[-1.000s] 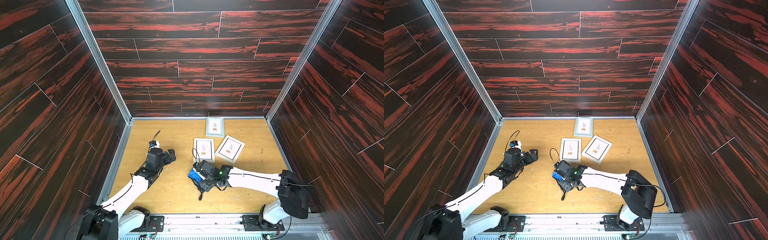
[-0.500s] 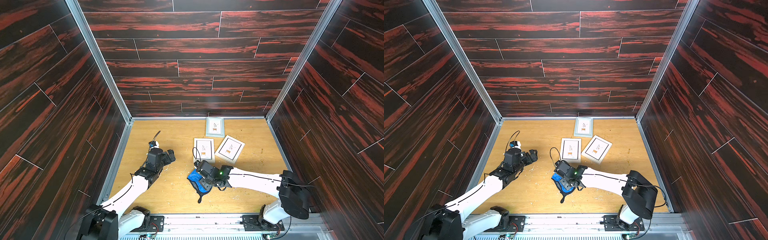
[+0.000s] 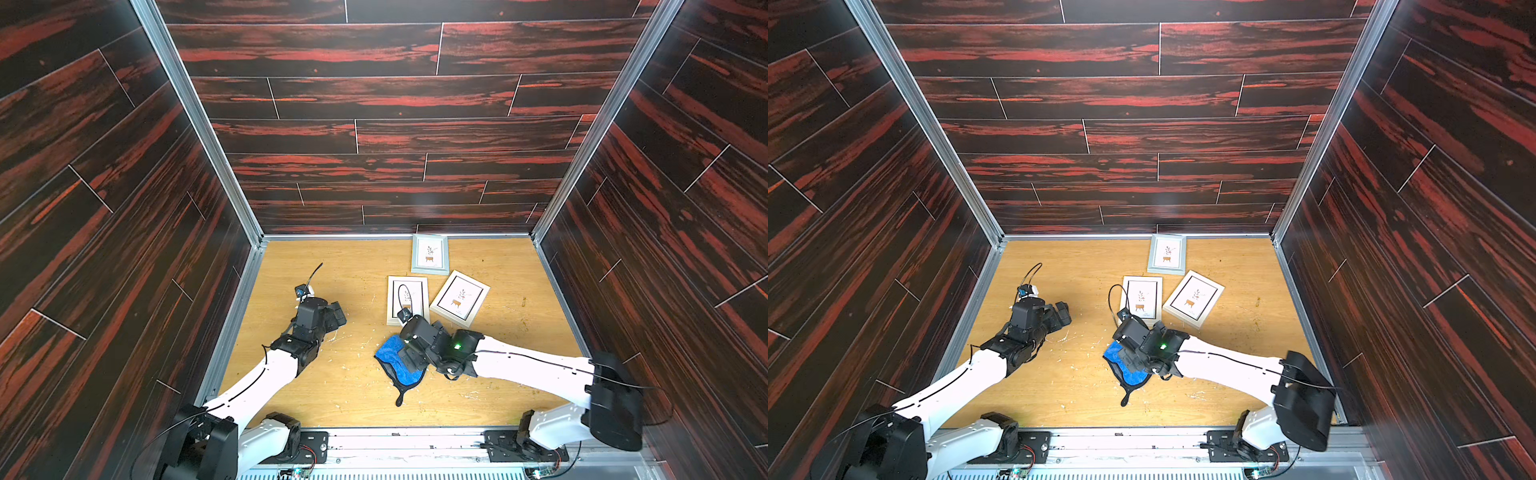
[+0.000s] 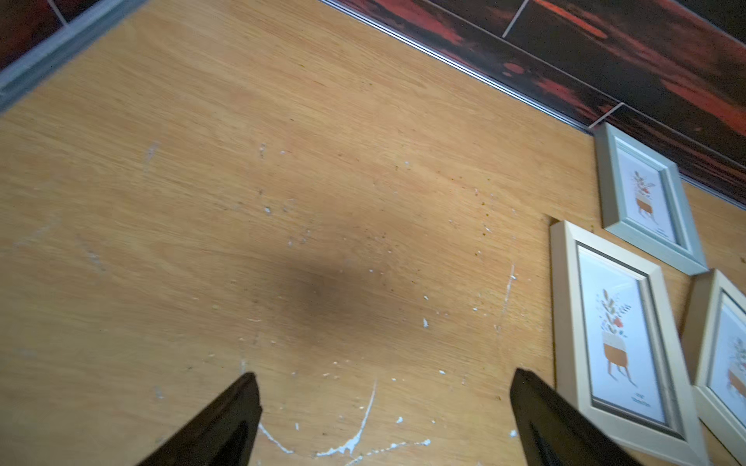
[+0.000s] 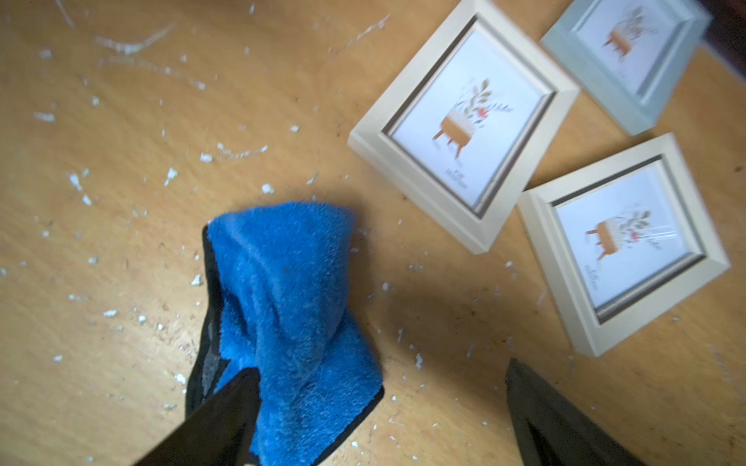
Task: Wipe the picture frame with a cloth
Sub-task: Place the cleaning item at the center of the board, then reset both arms
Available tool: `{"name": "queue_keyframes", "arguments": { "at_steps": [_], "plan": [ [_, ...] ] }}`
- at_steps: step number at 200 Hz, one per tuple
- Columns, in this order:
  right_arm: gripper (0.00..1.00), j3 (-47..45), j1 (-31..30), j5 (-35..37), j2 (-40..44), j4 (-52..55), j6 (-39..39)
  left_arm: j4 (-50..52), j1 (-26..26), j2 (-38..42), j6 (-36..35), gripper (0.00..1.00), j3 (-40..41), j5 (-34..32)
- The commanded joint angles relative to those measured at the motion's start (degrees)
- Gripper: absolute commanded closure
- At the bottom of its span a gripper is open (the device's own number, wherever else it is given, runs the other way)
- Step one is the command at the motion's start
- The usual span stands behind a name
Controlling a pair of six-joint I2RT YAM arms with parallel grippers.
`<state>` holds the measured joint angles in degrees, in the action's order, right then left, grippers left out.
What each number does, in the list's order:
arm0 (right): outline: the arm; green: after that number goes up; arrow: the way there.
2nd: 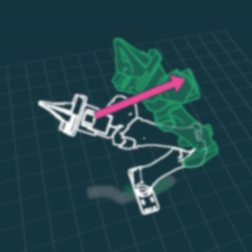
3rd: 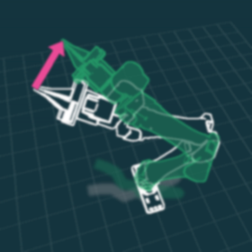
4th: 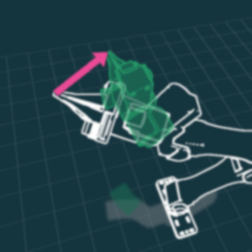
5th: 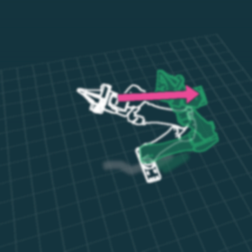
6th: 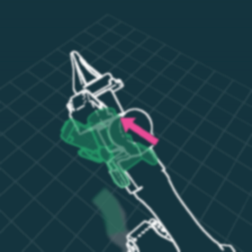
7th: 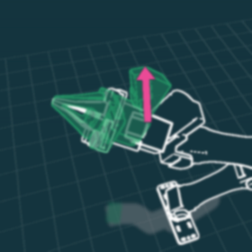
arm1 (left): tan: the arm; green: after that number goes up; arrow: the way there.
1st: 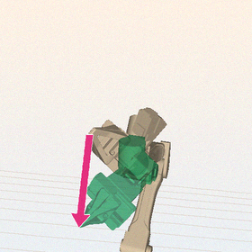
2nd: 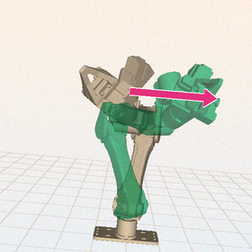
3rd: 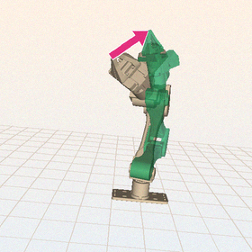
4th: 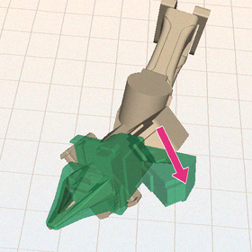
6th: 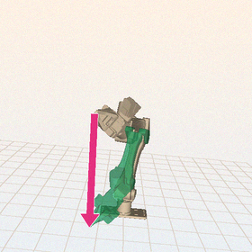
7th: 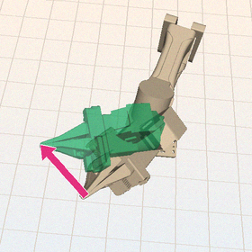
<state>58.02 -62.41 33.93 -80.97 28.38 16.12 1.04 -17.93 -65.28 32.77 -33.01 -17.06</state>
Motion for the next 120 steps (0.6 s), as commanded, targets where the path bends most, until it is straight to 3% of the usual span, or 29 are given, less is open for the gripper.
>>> {"name": "queue_keyframes", "arguments": {
  "at_steps": [1,37,64,84,105,120],
  "plan": [
    [0.02,-0.15,3.62,10.17,4.84,-5.51,2.98,4.14,0.36,0.65,-1.14,0.00,-2.62,-10.43],
    [0.02,-3.31,20.45,11.65,8.92,-13.64,8.31,-0.83,0.44,1.47,-1.37,0.00,0.50,-23.59],
    [0.02,-8.24,29.56,14.81,10.64,-22.62,8.32,-5.75,0.44,0.49,-4.71,0.00,1.42,-29.60],
    [0.02,-11.48,35.71,12.39,10.29,-27.89,6.90,-11.09,0.62,-0.02,-7.93,0.00,2.95,-35.27],
    [0.02,-10.65,40.43,12.83,4.41,-28.59,7.40,-17.43,1.40,-0.09,-11.50,0.00,4.81,-35.77],
    [0.02,-11.01,41.54,18.38,1.08,-30.02,8.25,-25.69,1.50,-1.18,-17.80,0.00,6.60,-35.35]
  ]
}}
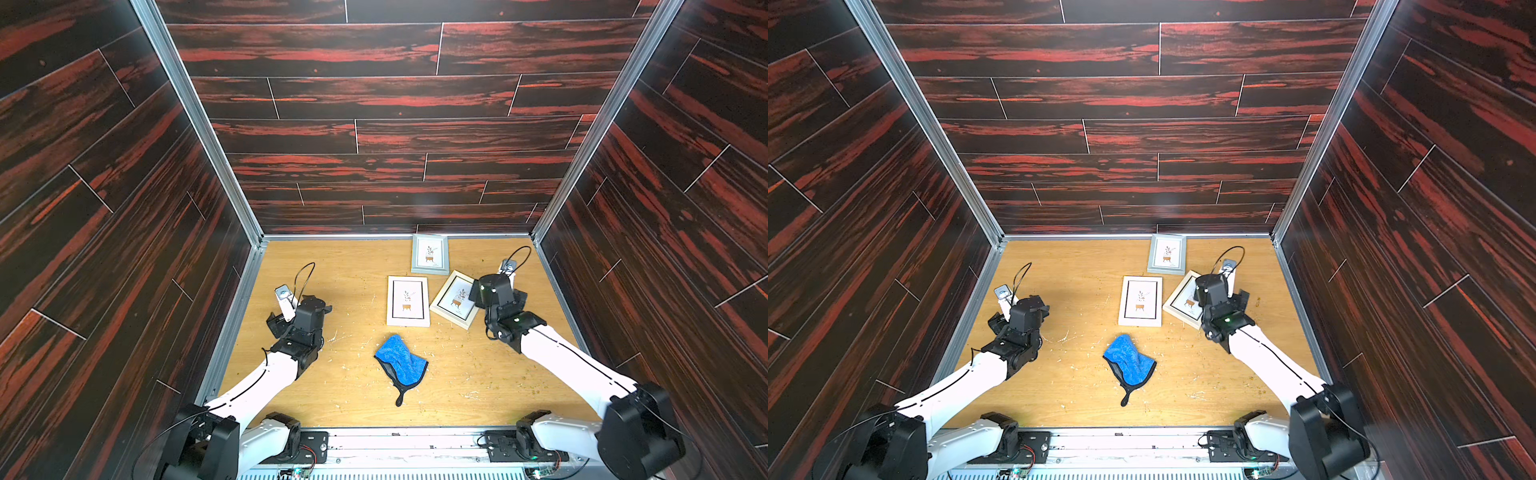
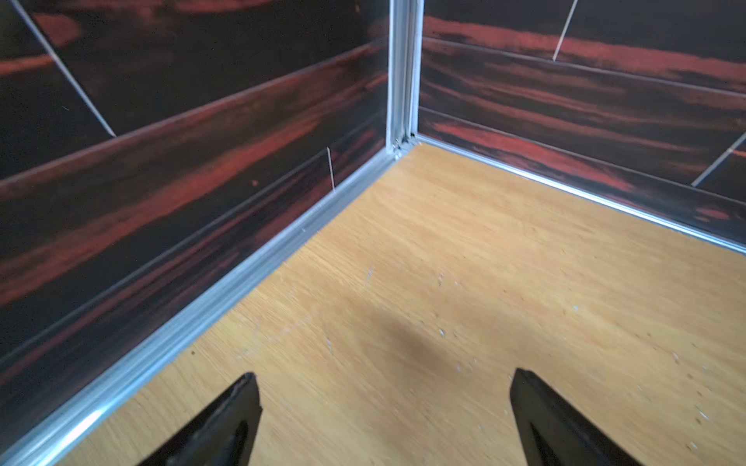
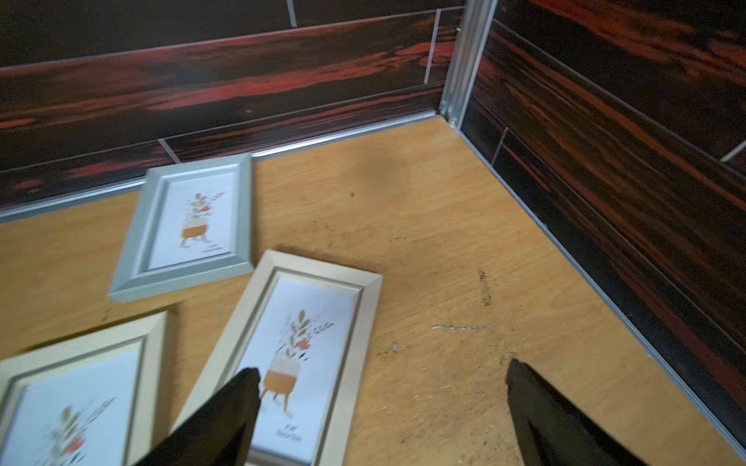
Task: Wipe the picture frame with a cloth
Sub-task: Reset both arms
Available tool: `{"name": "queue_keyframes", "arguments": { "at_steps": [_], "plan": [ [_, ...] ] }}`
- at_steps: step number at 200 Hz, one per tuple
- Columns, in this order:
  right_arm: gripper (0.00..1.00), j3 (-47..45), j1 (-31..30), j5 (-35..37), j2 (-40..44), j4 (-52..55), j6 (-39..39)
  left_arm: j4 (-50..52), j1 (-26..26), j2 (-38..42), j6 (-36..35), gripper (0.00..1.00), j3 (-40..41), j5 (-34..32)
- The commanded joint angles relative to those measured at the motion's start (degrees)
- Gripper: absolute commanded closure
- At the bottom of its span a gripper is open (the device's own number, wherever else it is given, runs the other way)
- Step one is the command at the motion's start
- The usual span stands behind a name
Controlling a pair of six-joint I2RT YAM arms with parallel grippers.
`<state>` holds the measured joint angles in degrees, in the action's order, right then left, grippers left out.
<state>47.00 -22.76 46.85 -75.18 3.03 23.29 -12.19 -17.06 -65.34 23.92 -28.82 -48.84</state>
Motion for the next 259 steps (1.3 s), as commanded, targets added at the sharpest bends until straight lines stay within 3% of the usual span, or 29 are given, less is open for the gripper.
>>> {"name": "queue_keyframes", "arguments": {
  "at_steps": [1,24,56,75,83,94,101,118,141,178,208,226,245,259],
  "plan": [
    [0.02,-0.12,1.96,5.89,-4.84,-4.94,1.11,-12.88,0.58,-1.20,-9.32,0.00,2.47,-3.69],
    [0.02,-5.74,4.67,9.69,-6.09,-14.36,-2.28,-19.88,1.83,-4.63,-20.04,0.00,4.24,-3.56],
    [0.02,-14.45,8.56,13.81,-8.08,-28.09,-5.57,-32.97,5.53,-13.40,-23.79,0.00,7.91,1.99],
    [0.02,-19.27,9.07,14.51,-8.89,-38.79,-8.04,-39.69,7.34,-16.58,-26.43,0.00,8.39,10.51],
    [0.02,-21.87,9.32,12.41,-8.94,-44.92,-10.44,-40.56,9.02,-17.46,-23.99,0.00,7.91,12.20],
    [0.02,-24.94,9.72,8.52,-8.78,-52.97,-13.00,-40.11,12.46,-18.99,-21.09,0.00,8.23,22.43],
    [0.02,-26.58,10.11,5.37,-8.50,-56.73,-14.20,-41.75,14.01,-21.49,-19.70,0.00,8.44,24.32],
    [0.02,-29.46,10.73,-0.52,-8.70,-65.83,-17.83,-60.74,14.65,-27.90,-20.40,0.00,12.44,21.54],
    [0.02,-32.24,10.85,-8.46,-8.18,-71.99,-22.28,-50.43,14.95,-24.20,-17.50,0.00,11.17,20.98],
    [0.02,-34.78,10.77,-16.32,-5.28,-72.66,-23.41,-57.03,14.95,-26.21,-18.26,0.00,12.55,19.50],
    [0.02,-32.00,11.01,-14.14,-9.66,-72.62,-24.34,-60.59,14.95,-27.00,-18.55,0.00,13.66,18.86],
    [0.02,-33.12,11.53,-15.18,-18.71,-86.85,-26.74,-60.98,14.99,-27.08,-18.63,0.00,13.73,18.87],
    [0.02,-32.31,10.02,-13.54,-17.18,-81.92,-26.91,-60.70,14.95,-26.87,-18.44,0.00,13.74,18.88],
    [0.02,-33.63,9.92,-12.33,-18.73,-86.67,-27.40,-60.85,14.95,-27.07,-18.52,0.00,13.70,18.82]
  ]
}}
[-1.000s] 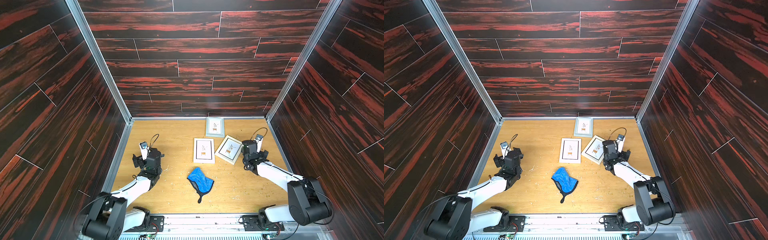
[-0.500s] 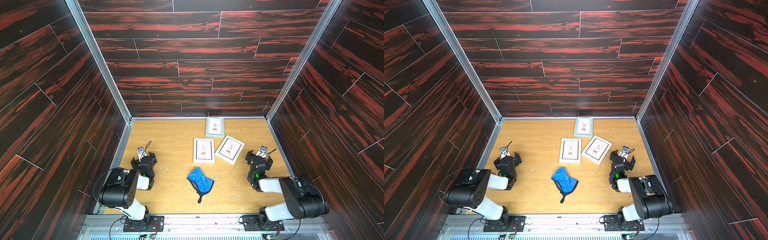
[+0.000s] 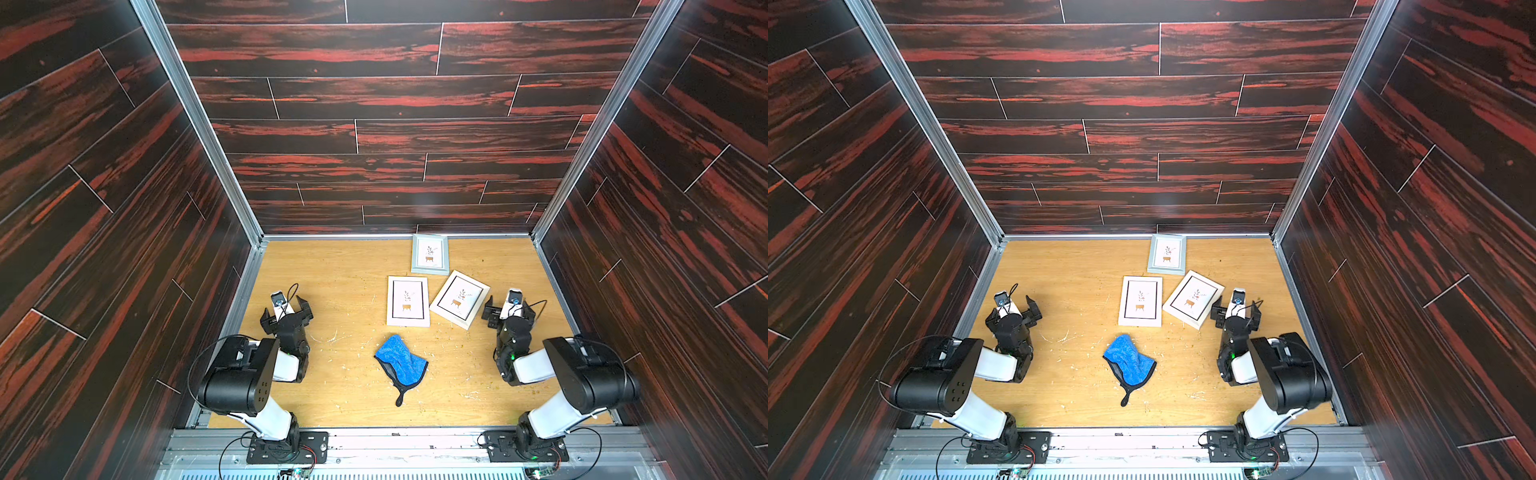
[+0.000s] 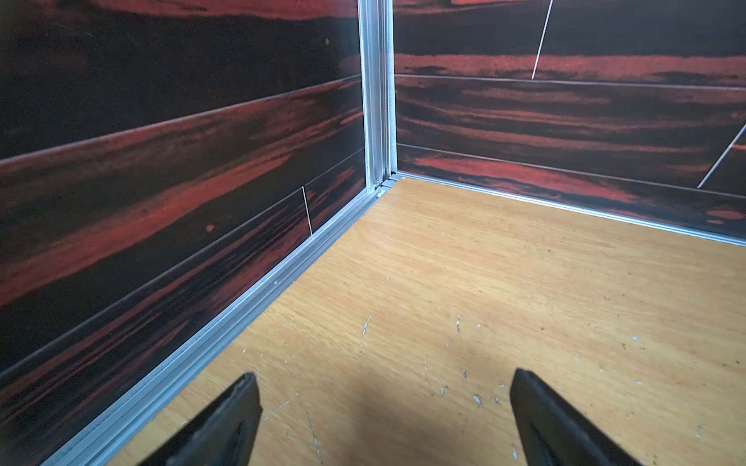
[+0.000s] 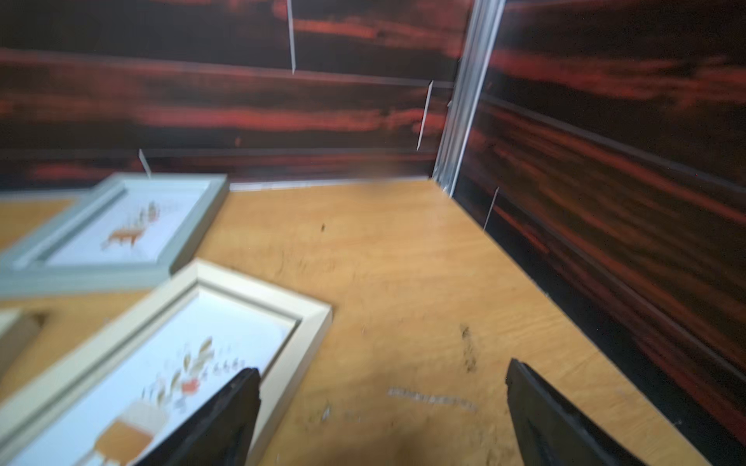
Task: Wipe the picture frame with a cloth
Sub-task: Reset both arms
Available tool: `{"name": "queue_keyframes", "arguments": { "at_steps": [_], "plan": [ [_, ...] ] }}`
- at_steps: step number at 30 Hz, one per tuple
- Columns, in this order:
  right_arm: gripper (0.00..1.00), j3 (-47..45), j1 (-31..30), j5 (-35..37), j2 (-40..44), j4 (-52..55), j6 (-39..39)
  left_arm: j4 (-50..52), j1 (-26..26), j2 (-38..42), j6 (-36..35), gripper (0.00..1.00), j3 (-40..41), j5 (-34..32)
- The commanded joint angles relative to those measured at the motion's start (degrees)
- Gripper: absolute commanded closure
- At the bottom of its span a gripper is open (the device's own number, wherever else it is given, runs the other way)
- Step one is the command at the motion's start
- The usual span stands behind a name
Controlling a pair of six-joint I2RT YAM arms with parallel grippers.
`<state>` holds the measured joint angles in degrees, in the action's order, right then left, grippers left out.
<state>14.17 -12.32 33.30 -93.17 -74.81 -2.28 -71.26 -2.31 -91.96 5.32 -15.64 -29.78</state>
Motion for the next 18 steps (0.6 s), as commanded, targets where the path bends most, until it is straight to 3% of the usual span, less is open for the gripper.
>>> {"name": "queue_keyframes", "arguments": {
  "at_steps": [1,3,18],
  "plan": [
    [0.02,-0.90,-0.61,1.37,-0.94,-9.16,-1.97,-1.77,0.20,-0.43,0.06,0.00,0.48,-0.26],
    [0.02,-0.76,-1.71,6.80,-1.81,-11.15,-2.23,-1.69,0.20,-0.34,0.14,0.00,0.52,-0.17],
    [0.02,-0.04,-1.74,7.40,-1.57,-9.25,-1.50,3.42,0.20,0.17,0.23,0.00,-1.86,0.00]
  ]
}}
